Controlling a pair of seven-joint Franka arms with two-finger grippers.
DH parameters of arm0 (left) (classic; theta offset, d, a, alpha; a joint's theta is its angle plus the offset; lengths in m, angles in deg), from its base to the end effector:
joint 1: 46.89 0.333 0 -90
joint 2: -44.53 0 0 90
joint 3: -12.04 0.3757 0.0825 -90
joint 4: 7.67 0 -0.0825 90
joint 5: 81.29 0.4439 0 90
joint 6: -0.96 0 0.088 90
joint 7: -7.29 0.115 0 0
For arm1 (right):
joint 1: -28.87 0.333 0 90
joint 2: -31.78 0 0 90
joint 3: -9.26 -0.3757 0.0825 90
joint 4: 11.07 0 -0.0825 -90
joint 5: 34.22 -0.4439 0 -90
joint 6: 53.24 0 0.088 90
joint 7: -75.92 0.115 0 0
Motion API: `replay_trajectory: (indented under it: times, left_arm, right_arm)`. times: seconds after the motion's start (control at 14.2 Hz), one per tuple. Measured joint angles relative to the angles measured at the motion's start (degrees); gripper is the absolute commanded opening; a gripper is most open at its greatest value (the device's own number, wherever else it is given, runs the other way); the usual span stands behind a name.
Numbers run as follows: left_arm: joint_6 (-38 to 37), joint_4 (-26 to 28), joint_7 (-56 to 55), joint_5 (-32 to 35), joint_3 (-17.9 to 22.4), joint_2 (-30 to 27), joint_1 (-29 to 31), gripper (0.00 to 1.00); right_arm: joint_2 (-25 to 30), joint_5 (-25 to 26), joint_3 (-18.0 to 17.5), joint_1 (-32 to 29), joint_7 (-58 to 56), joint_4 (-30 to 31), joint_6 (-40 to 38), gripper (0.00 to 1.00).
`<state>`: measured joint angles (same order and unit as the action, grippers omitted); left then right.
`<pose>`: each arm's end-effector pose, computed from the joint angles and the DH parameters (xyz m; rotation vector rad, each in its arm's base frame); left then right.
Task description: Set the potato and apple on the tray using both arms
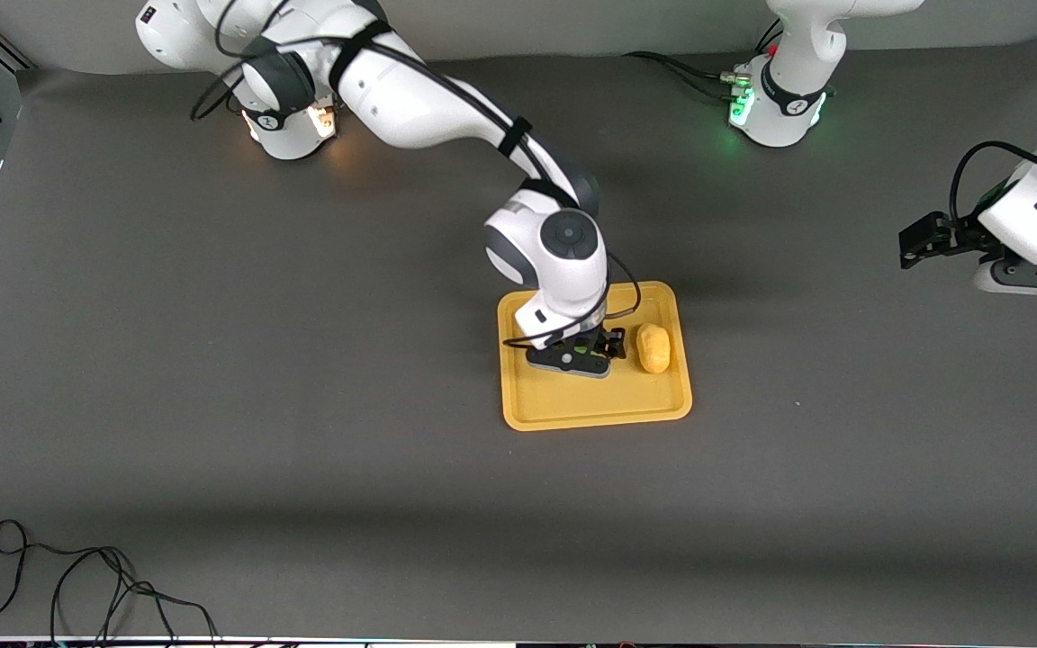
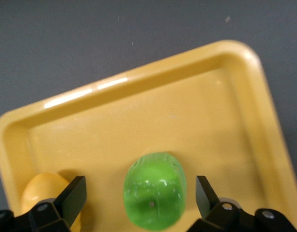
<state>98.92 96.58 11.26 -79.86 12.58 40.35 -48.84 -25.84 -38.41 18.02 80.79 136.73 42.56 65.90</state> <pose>0.5900 -0.0118 0.5992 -3.1142 0.1525 0.0582 0.6187 0.6651 0.2835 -3.0287 0.3948 -0.2074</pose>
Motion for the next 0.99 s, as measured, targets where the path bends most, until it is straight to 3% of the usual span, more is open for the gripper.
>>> replay_trajectory:
  times: [0.42, 0.71, 0.99]
  left_arm:
    - [-0.39, -2.69, -0.06, -0.25, 0.16, 0.59, -0.04, 1.0]
    - [-0.68, -5.95, -0.02, -0.11, 0.2, 2.39, -0.08, 1.0]
    - [-0.69, -6.56, 0.55, -0.09, 0.64, 2.96, 0.0, 0.99]
  right_arm:
    - [19.07, 0.0, 0.23, -6.77, -4.91, 0.07, -23.78, 1.0]
    - [31.67, 0.51, 0.75, -13.75, -17.7, 9.92, -30.45, 1.0]
    - [42.34, 1.07, 1.02, -24.9, -32.27, 22.04, -30.4, 1.0]
